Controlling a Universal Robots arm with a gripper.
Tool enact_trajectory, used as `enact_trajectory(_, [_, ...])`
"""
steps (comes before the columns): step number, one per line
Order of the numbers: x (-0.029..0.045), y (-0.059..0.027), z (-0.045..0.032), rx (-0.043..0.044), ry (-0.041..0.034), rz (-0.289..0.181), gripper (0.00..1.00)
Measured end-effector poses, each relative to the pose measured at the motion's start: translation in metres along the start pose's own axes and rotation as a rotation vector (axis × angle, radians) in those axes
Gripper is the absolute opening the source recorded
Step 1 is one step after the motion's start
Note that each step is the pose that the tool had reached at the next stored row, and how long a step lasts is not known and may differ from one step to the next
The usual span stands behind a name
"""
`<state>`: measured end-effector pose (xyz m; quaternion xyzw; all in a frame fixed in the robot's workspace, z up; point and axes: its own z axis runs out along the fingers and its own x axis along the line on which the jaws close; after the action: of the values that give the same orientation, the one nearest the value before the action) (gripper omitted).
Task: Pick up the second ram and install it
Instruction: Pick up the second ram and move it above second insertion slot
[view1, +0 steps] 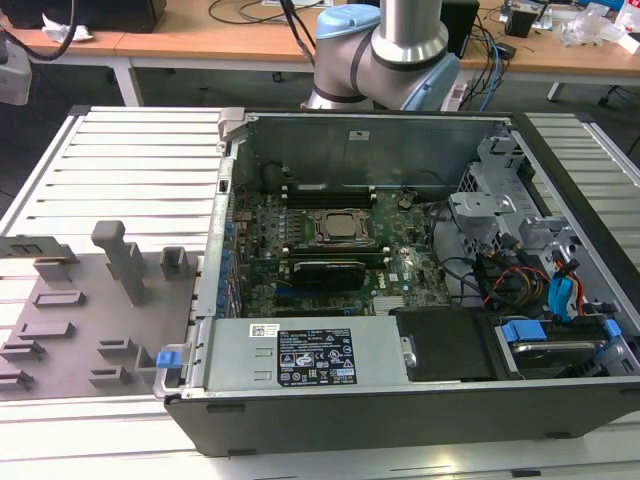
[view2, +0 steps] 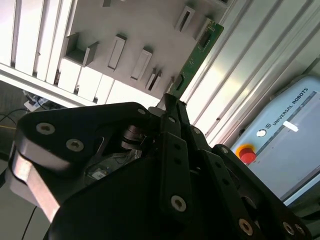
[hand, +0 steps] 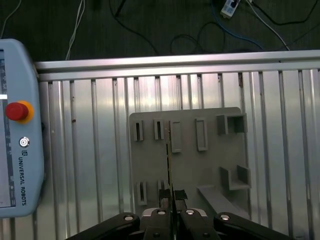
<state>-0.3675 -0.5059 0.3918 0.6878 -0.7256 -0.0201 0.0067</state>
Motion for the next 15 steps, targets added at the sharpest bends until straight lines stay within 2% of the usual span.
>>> enact_trajectory(8, [-0.0002, 0.0002, -0.0097, -0.0001, 0.0001, 0.000, 0.13])
enact_trajectory(15, [-0.0007, 0.0007, -0.0275, 0.0000, 0.0001, 0.000, 0.13])
